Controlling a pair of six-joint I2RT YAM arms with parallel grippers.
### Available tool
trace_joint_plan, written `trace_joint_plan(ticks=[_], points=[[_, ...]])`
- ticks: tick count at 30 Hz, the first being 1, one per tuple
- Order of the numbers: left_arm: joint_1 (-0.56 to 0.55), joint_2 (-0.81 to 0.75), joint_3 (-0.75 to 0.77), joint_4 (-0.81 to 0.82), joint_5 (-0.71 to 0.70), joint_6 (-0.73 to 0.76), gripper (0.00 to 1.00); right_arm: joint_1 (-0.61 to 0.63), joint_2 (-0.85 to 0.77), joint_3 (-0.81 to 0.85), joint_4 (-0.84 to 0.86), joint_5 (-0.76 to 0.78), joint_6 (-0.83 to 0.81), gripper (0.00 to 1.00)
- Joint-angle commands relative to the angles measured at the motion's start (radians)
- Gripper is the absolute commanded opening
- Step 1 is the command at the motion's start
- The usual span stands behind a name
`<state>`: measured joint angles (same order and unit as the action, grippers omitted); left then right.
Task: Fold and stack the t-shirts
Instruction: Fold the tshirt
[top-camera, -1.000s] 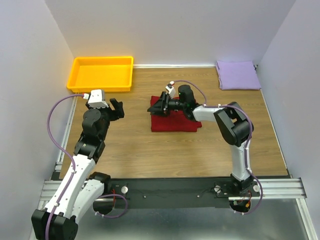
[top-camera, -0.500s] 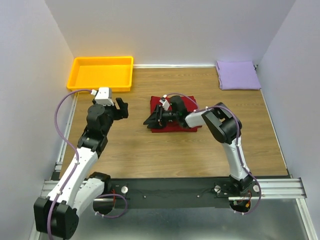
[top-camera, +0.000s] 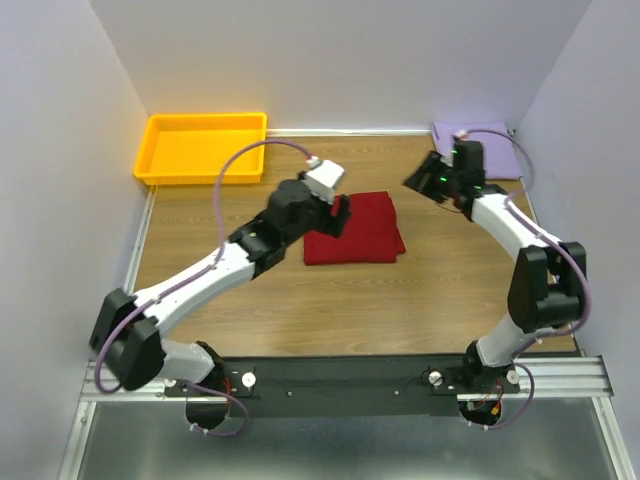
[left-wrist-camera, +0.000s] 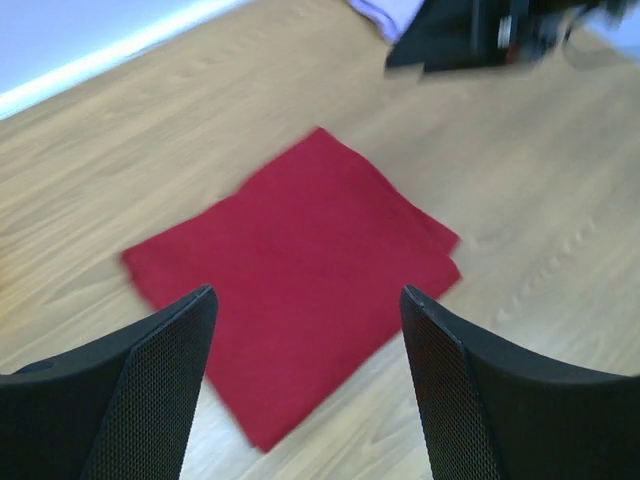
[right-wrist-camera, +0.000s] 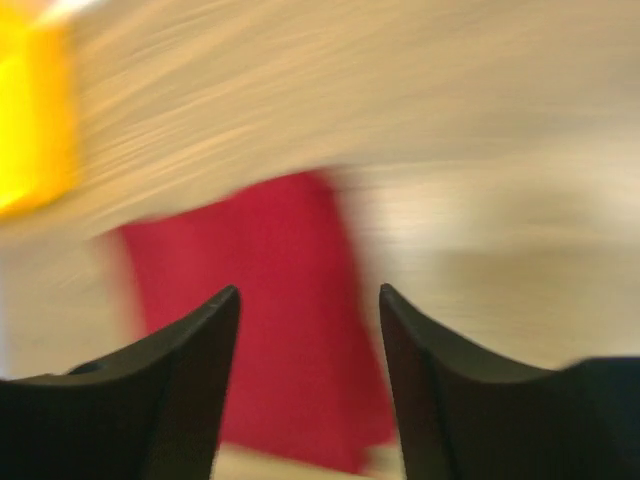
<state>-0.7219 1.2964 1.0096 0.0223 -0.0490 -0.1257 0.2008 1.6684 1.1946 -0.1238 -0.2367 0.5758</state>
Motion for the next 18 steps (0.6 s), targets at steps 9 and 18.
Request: trace_joint_plan(ticks=[9, 18], points=[[-0.281, 0.570, 0.434, -0.265, -0.081, 0.227, 0.71, -0.277, -0.112, -0.187, -0.238, 0.243, -0.099, 0.88], [-0.335, 0.836, 0.667, -0.415, -0.104, 0.273, 0.64, -0.278, -0.075, -0.208, -0.223, 0.100, -0.082, 0.88]])
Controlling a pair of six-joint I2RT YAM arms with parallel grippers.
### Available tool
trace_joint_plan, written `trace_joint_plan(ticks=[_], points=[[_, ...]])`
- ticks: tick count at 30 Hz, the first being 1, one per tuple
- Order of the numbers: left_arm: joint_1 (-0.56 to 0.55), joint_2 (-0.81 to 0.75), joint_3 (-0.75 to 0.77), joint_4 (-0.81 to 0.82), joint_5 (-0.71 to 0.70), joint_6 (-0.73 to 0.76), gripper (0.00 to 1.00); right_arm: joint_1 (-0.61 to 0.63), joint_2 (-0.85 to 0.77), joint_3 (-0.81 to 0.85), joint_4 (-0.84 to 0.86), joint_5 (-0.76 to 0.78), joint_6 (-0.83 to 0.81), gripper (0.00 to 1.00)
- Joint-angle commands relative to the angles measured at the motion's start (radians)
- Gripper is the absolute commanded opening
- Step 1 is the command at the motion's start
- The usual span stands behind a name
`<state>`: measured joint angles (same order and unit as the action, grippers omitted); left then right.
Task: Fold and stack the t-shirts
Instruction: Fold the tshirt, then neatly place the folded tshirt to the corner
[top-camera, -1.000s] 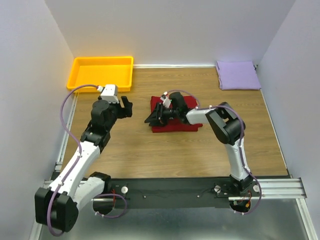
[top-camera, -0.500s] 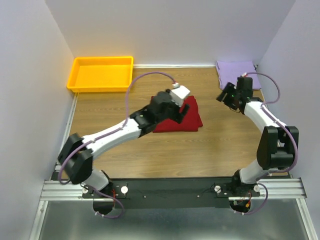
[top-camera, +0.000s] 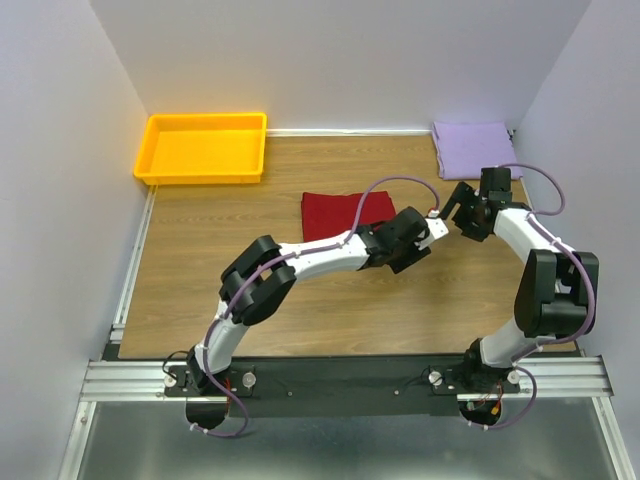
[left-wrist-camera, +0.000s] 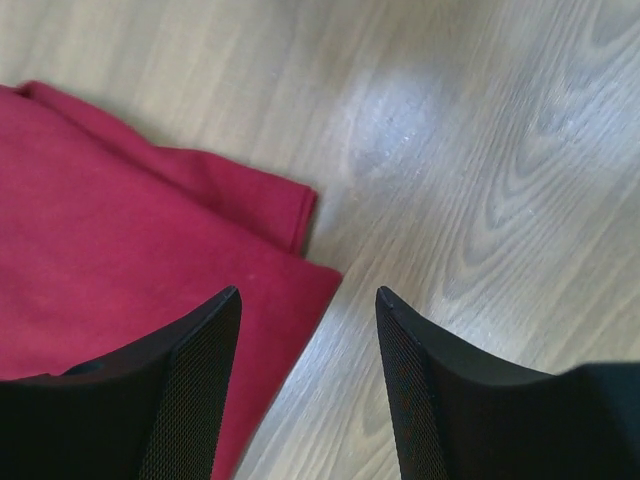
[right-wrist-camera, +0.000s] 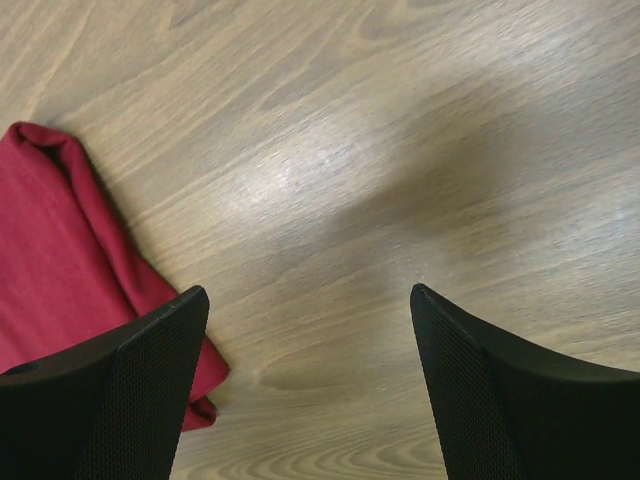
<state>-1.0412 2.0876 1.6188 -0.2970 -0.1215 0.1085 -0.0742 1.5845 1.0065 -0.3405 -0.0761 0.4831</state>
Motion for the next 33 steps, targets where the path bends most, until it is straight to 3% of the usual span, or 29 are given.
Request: trace_joint_plan(ticks=[1, 7, 13, 16, 19, 20, 26, 33], points=[[-0.020, 0.067, 0.065, -0.100, -0.035, 0.043, 0.64, -0.003, 0.003, -0.022, -0.003, -0.066, 0.009, 0.88], [-0.019, 0.129, 0.096, -0.125, -0.050, 0.056, 0.63, -0.003, 0.011, -0.028, 0.011, -0.122, -0.006, 0.88], [-0.019, 0.180, 0.119, -0.156, -0.084, 0.057, 0.54, -0.003, 0.020, -0.035, 0.027, -0.171, -0.005, 0.88], [-0.019, 0.190, 0.119, -0.168, -0.102, 0.062, 0.38, -0.003, 0.026, -0.040, 0.044, -0.208, -0.008, 0.87], [-0.020, 0.167, 0.102, -0.159, -0.099, 0.072, 0.04, -0.003, 0.040, -0.045, 0.069, -0.280, -0.011, 0.86], [-0.020, 0.155, 0.096, -0.150, -0.099, 0.074, 0.00, -0.003, 0.042, -0.049, 0.080, -0.303, -0.005, 0.86], [-0.010, 0.007, -0.006, -0.024, -0.064, 0.066, 0.00, 0.016, 0.075, -0.077, 0.219, -0.473, 0.084, 0.86], [-0.002, -0.055, -0.040, 0.018, -0.050, 0.053, 0.00, 0.105, 0.206, -0.062, 0.331, -0.586, 0.166, 0.86]])
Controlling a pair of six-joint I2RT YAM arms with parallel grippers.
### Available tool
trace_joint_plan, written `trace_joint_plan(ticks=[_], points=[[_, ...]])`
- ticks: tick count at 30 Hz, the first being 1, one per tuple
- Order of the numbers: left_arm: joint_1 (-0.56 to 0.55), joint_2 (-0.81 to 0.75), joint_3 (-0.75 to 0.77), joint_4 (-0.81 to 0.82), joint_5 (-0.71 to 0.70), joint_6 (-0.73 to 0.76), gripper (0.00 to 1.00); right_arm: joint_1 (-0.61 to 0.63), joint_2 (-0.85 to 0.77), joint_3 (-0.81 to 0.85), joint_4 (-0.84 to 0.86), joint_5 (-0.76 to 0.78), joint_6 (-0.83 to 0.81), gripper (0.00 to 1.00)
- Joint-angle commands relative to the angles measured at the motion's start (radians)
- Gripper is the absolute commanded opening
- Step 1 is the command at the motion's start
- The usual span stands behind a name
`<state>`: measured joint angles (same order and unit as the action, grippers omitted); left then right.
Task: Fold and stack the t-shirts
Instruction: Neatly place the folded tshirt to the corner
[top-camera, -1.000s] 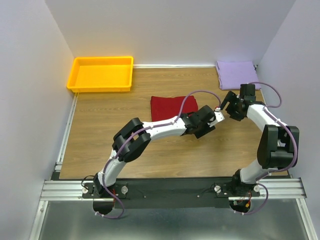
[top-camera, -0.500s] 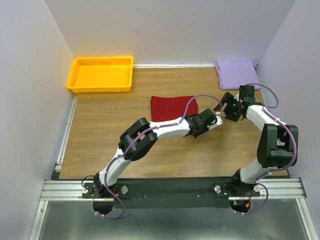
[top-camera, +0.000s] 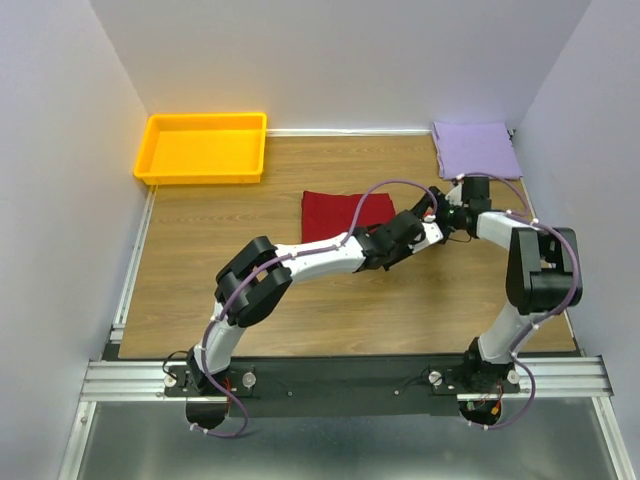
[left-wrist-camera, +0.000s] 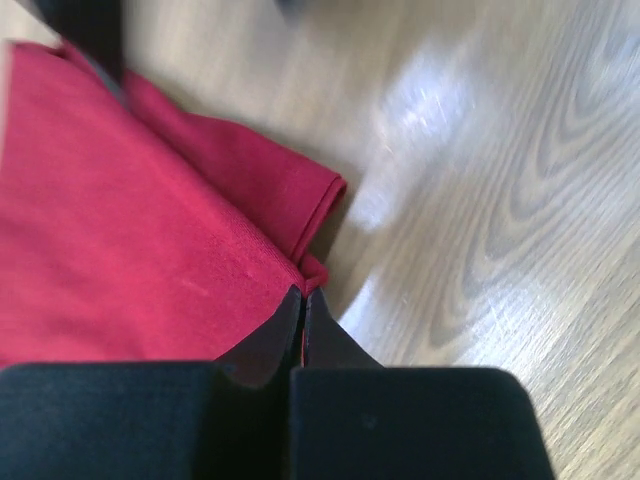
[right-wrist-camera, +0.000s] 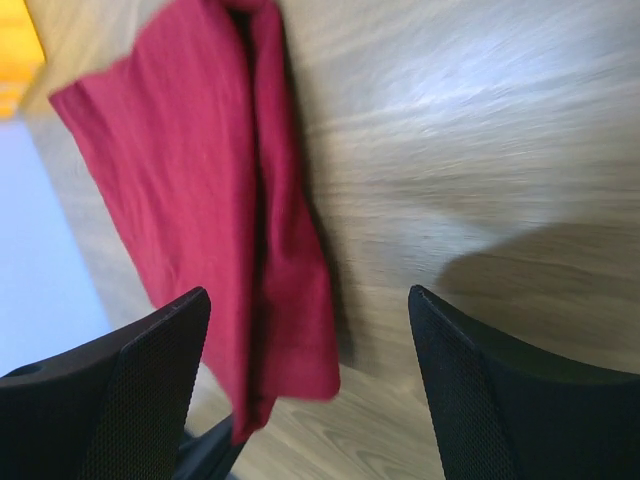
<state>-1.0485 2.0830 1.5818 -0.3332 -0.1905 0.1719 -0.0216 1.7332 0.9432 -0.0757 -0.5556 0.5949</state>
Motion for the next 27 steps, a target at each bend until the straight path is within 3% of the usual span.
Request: trace_joint_plan(ticks=[1, 12, 19, 27], points=[[0.007, -0.054, -0.008, 0.056, 0.017, -0.012, 0.00, 0.084, 0.078, 0.005, 0.104, -0.115, 0.065, 0.86], [0.010, -0.075, -0.026, 0.108, 0.037, -0.040, 0.00, 0.253, 0.189, 0.072, 0.152, -0.105, 0.111, 0.78], [0.008, -0.127, -0.072, 0.183, 0.053, -0.064, 0.00, 0.267, 0.227, 0.074, 0.152, -0.098, 0.106, 0.65], [0.008, -0.198, -0.170, 0.230, 0.011, -0.092, 0.00, 0.255, 0.207, 0.040, 0.152, -0.070, 0.106, 0.60]])
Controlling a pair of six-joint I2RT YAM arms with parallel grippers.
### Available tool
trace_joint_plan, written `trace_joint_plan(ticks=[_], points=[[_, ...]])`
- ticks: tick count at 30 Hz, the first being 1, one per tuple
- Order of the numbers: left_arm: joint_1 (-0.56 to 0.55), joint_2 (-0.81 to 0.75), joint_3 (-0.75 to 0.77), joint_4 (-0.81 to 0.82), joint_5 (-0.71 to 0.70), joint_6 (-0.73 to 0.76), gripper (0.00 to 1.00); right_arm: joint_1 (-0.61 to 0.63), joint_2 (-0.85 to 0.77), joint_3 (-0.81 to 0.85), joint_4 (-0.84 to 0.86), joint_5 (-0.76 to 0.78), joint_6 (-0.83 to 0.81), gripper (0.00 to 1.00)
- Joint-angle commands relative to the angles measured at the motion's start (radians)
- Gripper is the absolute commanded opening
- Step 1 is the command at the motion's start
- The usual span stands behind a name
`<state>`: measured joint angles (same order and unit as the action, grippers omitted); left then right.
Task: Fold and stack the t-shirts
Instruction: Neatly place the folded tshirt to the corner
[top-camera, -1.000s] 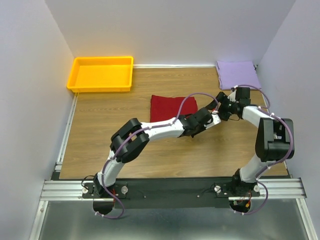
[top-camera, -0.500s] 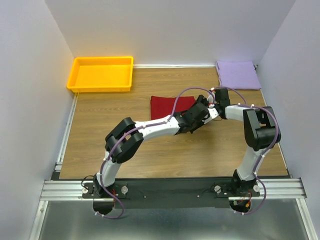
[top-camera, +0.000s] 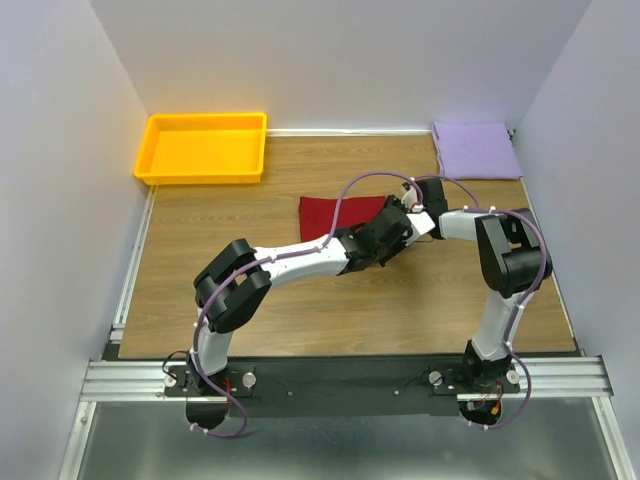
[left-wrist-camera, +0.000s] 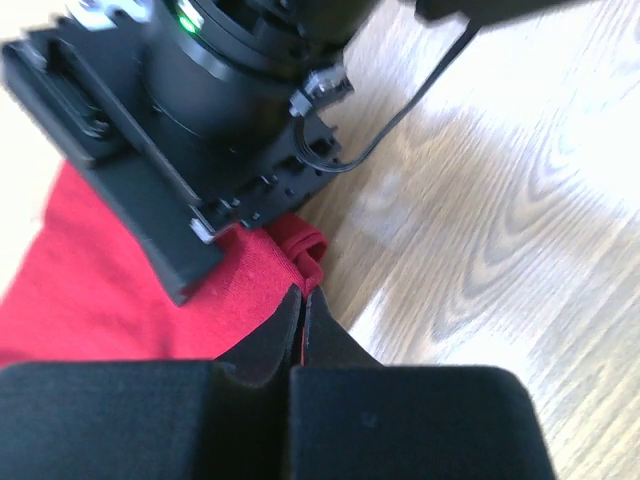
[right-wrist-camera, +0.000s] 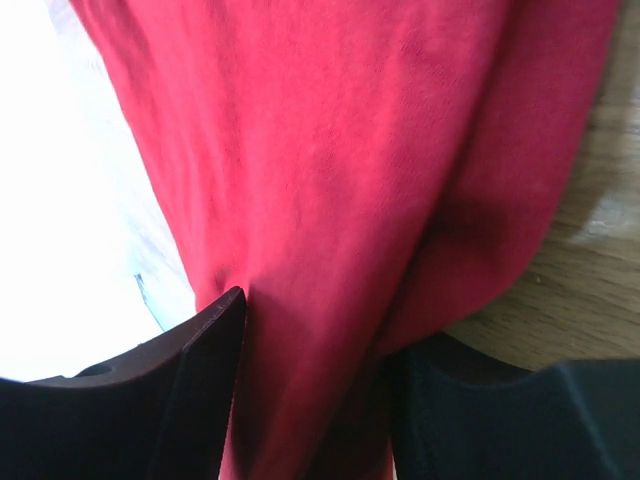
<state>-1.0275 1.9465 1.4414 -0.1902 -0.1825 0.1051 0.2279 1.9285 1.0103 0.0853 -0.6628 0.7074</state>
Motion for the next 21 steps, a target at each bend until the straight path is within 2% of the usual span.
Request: trace_joint_plan(ticks=[1, 3, 7, 8, 9, 11, 12, 13, 14, 17, 21], points=[[-0.013, -0.067, -0.035, 0.090, 0.002, -0.028, 0.00, 0.005, 0.010, -0.027, -0.007, 0.032, -0.003, 0.57], [-0.013, -0.075, -0.035, 0.094, 0.006, -0.035, 0.00, 0.004, 0.010, -0.024, -0.007, 0.028, -0.002, 0.54], [-0.013, -0.070, -0.018, 0.094, 0.031, -0.039, 0.02, 0.005, 0.000, -0.009, -0.009, 0.029, -0.023, 0.36], [-0.013, -0.070, -0.016, 0.092, 0.031, -0.042, 0.07, 0.005, -0.005, -0.006, -0.009, 0.032, -0.032, 0.33], [-0.013, -0.072, -0.016, 0.090, 0.029, -0.047, 0.24, 0.005, -0.008, -0.001, -0.012, 0.035, -0.043, 0.29], [-0.013, -0.089, -0.018, 0.089, -0.006, -0.077, 0.42, 0.001, -0.016, 0.025, -0.030, 0.051, -0.092, 0.17], [-0.011, -0.115, -0.016, 0.080, -0.020, -0.088, 0.60, 0.001, -0.016, 0.037, -0.044, 0.060, -0.117, 0.13], [-0.013, -0.133, -0.016, 0.077, -0.050, -0.102, 0.67, -0.002, -0.016, 0.051, -0.077, 0.072, -0.178, 0.07], [-0.013, -0.176, -0.022, 0.077, -0.069, -0.137, 0.77, -0.004, -0.013, 0.069, -0.082, 0.090, -0.216, 0.05], [0.007, -0.266, -0.032, 0.055, -0.129, -0.188, 0.84, -0.009, 0.013, 0.181, -0.237, 0.167, -0.394, 0.04], [0.116, -0.394, -0.099, 0.014, -0.130, -0.251, 0.84, -0.009, 0.078, 0.356, -0.395, 0.354, -0.604, 0.06]])
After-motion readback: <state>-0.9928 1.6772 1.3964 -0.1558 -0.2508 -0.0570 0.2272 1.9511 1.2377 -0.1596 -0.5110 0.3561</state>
